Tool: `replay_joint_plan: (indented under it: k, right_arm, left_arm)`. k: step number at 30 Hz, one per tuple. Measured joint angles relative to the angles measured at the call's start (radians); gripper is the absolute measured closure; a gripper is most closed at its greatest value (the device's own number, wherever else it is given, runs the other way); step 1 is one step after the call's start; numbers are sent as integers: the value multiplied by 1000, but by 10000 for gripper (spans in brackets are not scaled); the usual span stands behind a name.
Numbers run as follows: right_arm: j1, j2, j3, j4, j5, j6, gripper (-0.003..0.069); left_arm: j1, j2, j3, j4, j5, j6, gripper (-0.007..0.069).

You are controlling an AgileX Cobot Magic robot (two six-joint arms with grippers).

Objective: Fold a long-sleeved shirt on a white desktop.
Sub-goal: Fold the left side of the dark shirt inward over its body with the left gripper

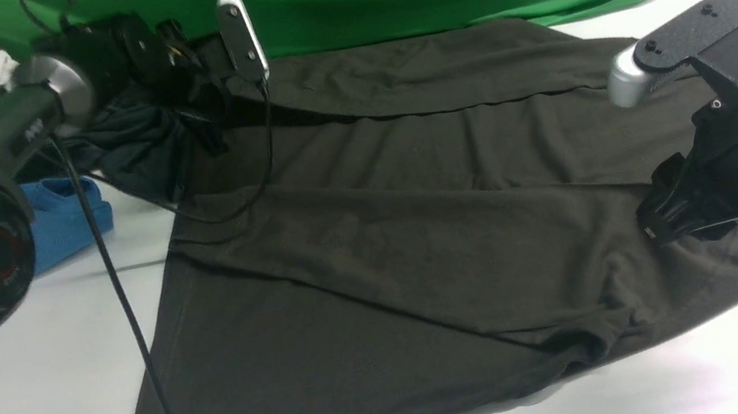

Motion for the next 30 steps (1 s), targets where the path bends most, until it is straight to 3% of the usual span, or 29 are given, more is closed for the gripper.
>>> replay_joint_plan:
  k: [9,17,22,30]
  right_arm:
    - [0,0,0,2,0,0,391]
    - [0,0,0,2,0,-16,393]
    - [0,0,0,2,0,-19,393]
    - [0,0,0,1,8,-27,393]
  left_arm:
    - [0,-102,-3,-3,240,-29,596]
    - [-13,-150,2,63,483,-161,596]
    - [-59,-218,98,159,496,-229,596]
    - [-153,-398,427,295,431,-315,596]
